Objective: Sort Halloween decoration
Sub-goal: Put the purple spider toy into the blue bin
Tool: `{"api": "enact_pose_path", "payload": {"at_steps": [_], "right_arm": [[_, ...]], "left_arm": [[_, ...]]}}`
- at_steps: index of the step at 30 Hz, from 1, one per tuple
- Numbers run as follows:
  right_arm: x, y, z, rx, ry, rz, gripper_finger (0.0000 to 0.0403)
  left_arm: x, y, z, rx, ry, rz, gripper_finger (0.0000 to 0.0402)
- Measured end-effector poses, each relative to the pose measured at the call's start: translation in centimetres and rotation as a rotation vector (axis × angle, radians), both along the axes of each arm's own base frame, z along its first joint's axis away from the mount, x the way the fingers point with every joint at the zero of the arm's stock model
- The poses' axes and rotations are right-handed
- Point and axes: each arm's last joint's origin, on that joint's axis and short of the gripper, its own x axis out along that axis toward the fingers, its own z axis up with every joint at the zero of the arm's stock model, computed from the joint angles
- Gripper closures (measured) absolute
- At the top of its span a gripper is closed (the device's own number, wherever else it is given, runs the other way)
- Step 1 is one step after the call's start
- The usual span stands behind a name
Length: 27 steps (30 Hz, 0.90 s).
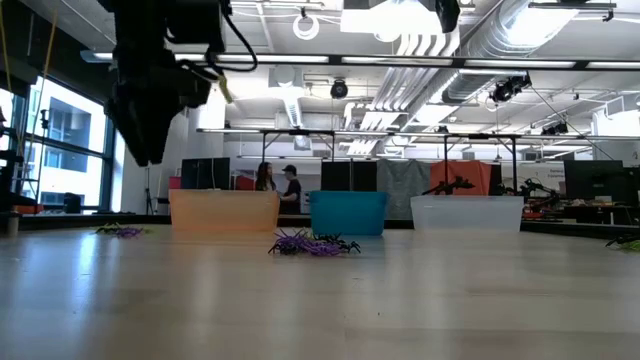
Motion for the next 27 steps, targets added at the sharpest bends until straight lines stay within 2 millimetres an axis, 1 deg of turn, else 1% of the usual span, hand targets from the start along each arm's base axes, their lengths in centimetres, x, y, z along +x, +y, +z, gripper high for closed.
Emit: {"api": "enact_pose_path", "payload": {"at_steps": [3,5,8,10,14,21,27], "right_arm": [[0.0,0.0,-0.1,0.0,0.006,0.0,0.0402],[0.0,0.0,-0.1,0.001,0.005,0.0,0.0402],[0.0,0.0,-0.1,0.02,0.003,-0.002,0.0402],[0.0,0.0,-0.1,0.02,0.005,-0.003,0.0402],[0.0,0.0,-0.1,0.022,0.006,-0.004,0.0402],[0.0,0.0,-0.1,0.021,0.009,-0.016,0.0402],[0.0,-0.1,-0.1,0.016,0.009,-0.045,0.0402]], "left_arm": [[0.5,0.0,-1.0,-0.029,0.041,0.003,0.0188],[0.7,0.0,-2.0,-0.034,0.076,0.006,0.0188],[0.5,0.1,-3.8,-0.067,0.129,0.02,0.0188],[0.4,0.0,-5.1,-0.102,0.129,0.037,0.0188],[-0.1,-0.1,-7.0,-0.098,0.12,0.09,0.0188],[-0.6,0.0,-8.4,-0.055,0.11,0.121,0.0188],[-0.7,-0.1,-8.6,-0.06,0.103,0.07,0.0188]]}}
